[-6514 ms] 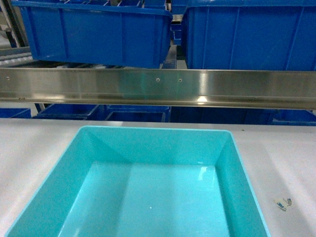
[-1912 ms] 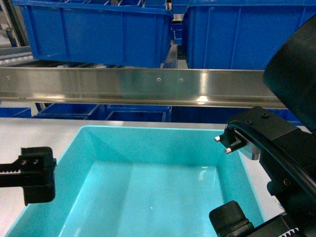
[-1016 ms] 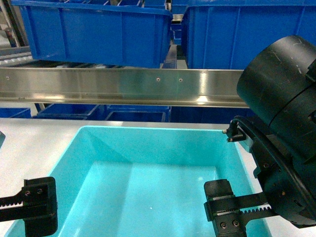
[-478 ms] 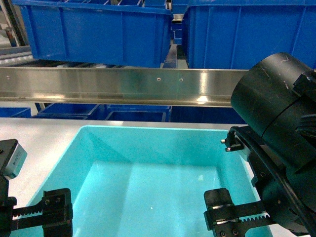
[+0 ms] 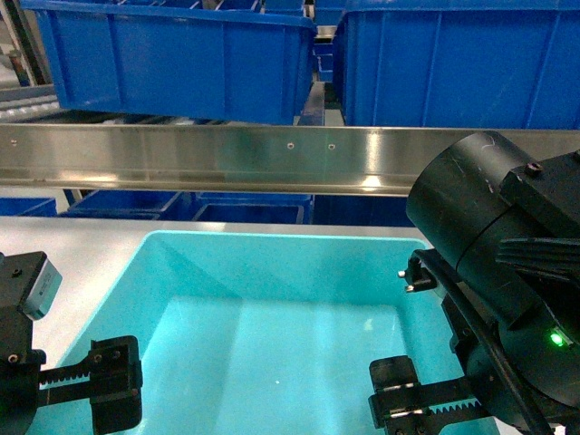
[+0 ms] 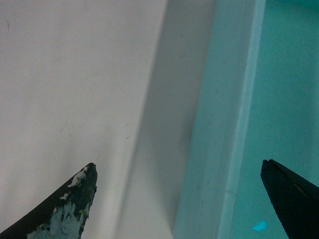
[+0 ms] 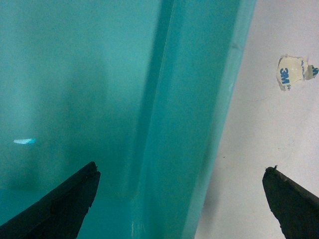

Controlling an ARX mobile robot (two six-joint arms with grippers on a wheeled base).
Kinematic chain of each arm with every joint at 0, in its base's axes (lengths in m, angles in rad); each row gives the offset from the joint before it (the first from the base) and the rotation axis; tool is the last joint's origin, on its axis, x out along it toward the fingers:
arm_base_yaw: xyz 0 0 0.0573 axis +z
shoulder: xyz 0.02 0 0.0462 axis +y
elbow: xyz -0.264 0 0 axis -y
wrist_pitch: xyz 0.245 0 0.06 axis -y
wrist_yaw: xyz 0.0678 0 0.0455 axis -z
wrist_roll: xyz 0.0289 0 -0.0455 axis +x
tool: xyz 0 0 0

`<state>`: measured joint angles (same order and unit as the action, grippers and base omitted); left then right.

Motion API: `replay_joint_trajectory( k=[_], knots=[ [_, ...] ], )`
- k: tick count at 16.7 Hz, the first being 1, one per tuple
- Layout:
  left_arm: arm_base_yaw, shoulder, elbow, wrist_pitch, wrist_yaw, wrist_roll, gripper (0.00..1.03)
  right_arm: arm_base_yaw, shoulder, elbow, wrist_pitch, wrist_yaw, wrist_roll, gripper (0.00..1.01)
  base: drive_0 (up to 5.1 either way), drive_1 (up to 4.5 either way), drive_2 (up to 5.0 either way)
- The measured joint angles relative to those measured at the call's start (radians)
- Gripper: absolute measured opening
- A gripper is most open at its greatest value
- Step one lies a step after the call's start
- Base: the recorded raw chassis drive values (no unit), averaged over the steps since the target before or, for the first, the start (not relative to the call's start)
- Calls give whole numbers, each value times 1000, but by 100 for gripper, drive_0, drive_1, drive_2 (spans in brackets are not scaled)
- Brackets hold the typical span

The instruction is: Organize blue bins on left shelf correctly

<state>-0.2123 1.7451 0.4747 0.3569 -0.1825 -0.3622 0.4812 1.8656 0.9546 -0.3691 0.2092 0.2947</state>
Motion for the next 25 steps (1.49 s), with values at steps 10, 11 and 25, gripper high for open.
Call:
replay_joint_trajectory(
  k=[10, 11, 25],
  knots=[
    [0, 0, 0, 0, 0, 3, 96, -4, 0, 0, 1, 0, 0, 97, 0, 0, 0],
    [0, 0, 0, 0, 0, 2, 92, -4, 0, 0, 1, 0, 0, 96, 0, 0, 0],
    [7, -101, 2, -82, 22, 56, 2, -2, -35, 9, -4, -53, 32, 2, 0, 0, 0]
  ],
)
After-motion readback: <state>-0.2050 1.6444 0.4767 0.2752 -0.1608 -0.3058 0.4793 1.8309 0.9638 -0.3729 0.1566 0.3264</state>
